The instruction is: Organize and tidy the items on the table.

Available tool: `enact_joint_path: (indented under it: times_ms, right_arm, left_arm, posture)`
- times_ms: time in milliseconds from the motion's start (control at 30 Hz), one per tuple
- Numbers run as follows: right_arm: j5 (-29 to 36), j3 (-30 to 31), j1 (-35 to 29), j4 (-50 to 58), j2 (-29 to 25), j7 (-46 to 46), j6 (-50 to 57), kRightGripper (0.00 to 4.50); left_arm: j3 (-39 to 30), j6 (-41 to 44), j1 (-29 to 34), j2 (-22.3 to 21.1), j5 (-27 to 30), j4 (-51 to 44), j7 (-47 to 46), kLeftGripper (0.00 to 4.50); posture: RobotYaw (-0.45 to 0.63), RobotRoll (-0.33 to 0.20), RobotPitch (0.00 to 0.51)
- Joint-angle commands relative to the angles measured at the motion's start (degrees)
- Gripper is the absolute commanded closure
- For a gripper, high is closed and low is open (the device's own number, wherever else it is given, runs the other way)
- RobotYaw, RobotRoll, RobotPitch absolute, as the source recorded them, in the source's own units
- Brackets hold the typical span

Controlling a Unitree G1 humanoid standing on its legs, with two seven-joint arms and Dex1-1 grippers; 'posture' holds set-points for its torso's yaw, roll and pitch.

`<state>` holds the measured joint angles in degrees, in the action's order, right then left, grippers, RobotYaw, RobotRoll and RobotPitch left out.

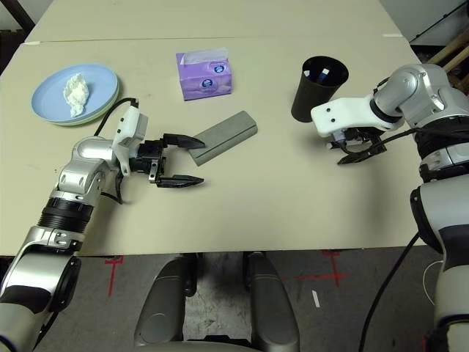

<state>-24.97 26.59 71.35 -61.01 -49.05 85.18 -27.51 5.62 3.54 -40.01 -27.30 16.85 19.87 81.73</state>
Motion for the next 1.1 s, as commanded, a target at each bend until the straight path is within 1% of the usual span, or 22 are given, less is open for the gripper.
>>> enact_joint_path:
  times_ms: [33,300,367,400,567,700,733,767,867,1000,1100]
  right_arm:
    - [-1.4,0.3,0.3,-1.6,-0.8,-0.3,-0.8,0.01]
    - [-1.9,0.5,0.7,-2.6,0.5,-0.7,-1.4,0.01]
    - [-1.7,0.4,0.5,-2.7,0.8,0.0,-1.8,0.37]
    - [-1.6,0.4,0.4,-2.8,1.0,0.3,-1.9,0.59]
    - [-1.1,0.0,0.1,-2.5,1.5,0.9,-2.0,2.27]
    - [-0.6,-0.8,0.2,-2.0,1.3,1.7,-2.0,3.83]
    - [-0.3,-1.1,0.4,-1.8,1.2,2.0,-1.9,4.10]
    - [0.1,-1.4,0.6,-1.5,1.0,2.6,-1.6,4.17]
    - [1.4,-2.5,1.3,-0.8,0.4,4.5,-0.6,4.17]
    - [4.9,-3.7,1.7,0.2,-0.5,7.3,2.2,4.17]
    - [10.6,-2.6,1.1,1.8,-1.4,7.3,6.4,4.17]
  left_arm:
    - [0.6,0.7,1.3,-0.1,0.8,-2.1,-0.1,0.00]
    - [0.7,1.3,2.0,0.1,1.0,-3.4,-0.9,0.00]
    - [0.6,1.4,2.3,-0.1,1.1,-3.6,-1.0,0.00]
    - [0.5,1.4,2.4,-0.2,1.2,-3.7,-1.1,0.00]
    - [0.6,1.7,2.6,-0.4,1.3,-4.2,-1.5,0.00]
    - [0.8,1.4,2.4,-0.2,1.2,-3.8,-1.7,0.00]
    - [0.8,1.2,2.3,-0.1,1.2,-3.5,-1.7,0.00]
    - [0.8,1.0,1.9,0.0,1.1,-3.1,-1.7,0.00]
    - [0.7,0.3,0.9,0.3,1.0,-2.0,-1.6,0.00]
    - [0.7,-0.6,-0.2,0.1,0.9,-0.7,-1.1,0.00]
    - [0.7,-1.4,-1.0,0.1,0.8,0.5,-1.0,0.00]
  posture:
    - [0.05,0.000,0.357]
    - [0.06,0.000,0.357]
    - [0.06,0.000,0.358]
    - [0.06,0.000,0.358]
    - [0.07,0.000,0.352]
    - [0.06,0.000,0.340]
    - [0.06,0.000,0.335]
    - [0.06,0.000,0.332]
    - [0.05,0.000,0.321]
    - [0.04,0.000,0.302]
    - [0.04,0.000,0.292]
